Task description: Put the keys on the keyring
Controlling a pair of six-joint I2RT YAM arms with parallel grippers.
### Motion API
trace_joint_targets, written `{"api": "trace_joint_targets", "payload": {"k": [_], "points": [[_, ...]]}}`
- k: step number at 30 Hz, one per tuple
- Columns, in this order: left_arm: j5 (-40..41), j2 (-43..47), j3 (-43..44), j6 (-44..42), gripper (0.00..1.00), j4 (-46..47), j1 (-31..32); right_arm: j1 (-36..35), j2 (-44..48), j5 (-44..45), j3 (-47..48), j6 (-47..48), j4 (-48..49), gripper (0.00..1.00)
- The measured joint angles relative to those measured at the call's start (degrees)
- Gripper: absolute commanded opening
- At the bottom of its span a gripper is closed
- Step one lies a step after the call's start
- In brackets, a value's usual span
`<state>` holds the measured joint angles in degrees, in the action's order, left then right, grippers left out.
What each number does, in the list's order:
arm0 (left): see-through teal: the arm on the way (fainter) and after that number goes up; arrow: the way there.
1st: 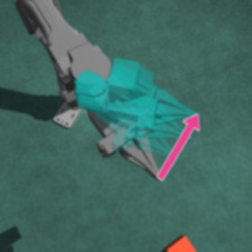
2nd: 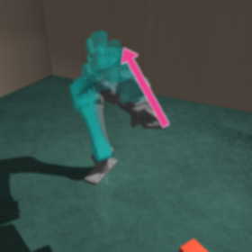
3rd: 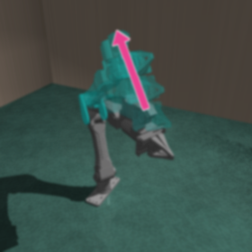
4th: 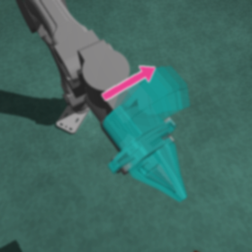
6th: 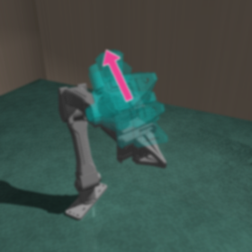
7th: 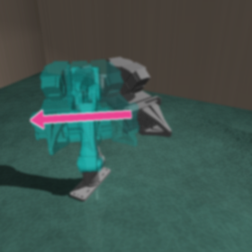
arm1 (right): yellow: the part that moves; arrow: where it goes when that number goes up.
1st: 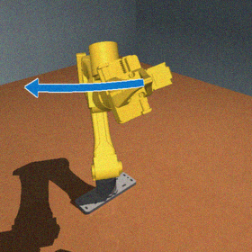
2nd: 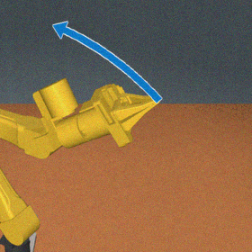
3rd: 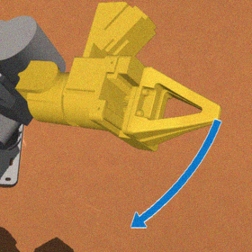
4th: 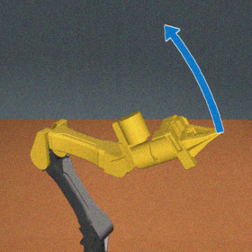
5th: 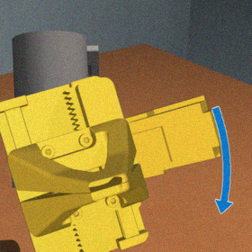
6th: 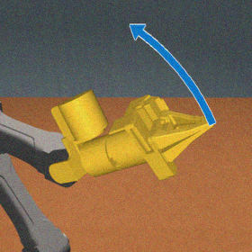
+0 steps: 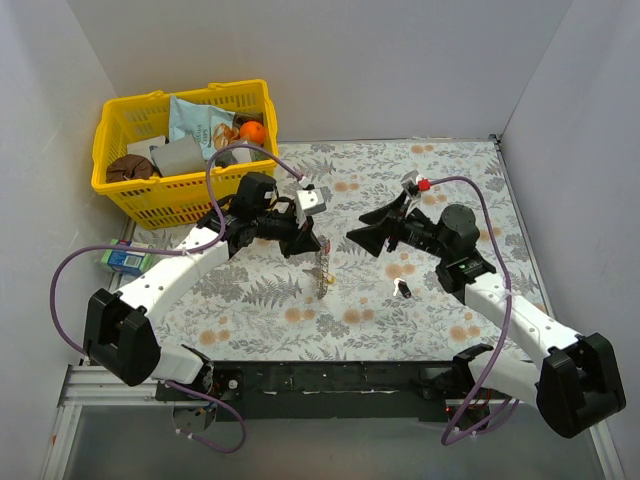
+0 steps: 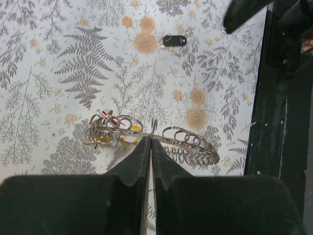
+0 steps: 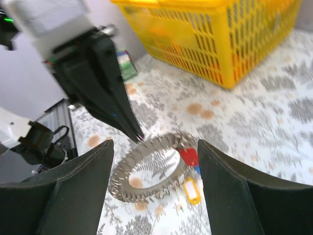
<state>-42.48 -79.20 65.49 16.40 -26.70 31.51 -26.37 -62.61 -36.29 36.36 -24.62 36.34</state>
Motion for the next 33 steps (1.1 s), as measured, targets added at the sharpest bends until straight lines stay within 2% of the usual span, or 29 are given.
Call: {"api": "trace_joint_targets", "payload": {"k": [6, 14, 18, 24, 33], "points": [[2.8, 0.22, 0.0, -2.49, 0.0, -4.52, 0.04, 0.57, 2.67, 9.25, 0.37, 3.19, -21.03, 0.76], [2.93, 1.79, -0.74, -2.89, 0.0, -4.57, 0.15, 0.85, 12.33, 21.62, -0.17, 5.4, -40.72, 0.7], [2.82, 1.77, -1.09, -3.08, 0.0, -4.59, 0.15, 0.85, 14.36, 27.58, -0.15, 5.09, -47.01, 0.68], [2.56, 1.77, -1.38, -3.13, 0.0, -4.11, 0.22, 0.92, 11.63, 32.57, -0.15, 3.54, -54.82, 0.64], [1.68, 2.03, -3.43, -2.67, 0.0, -2.62, 0.24, 5.49, 6.36, 32.06, -1.7, -1.7, -58.88, 0.55]]}}
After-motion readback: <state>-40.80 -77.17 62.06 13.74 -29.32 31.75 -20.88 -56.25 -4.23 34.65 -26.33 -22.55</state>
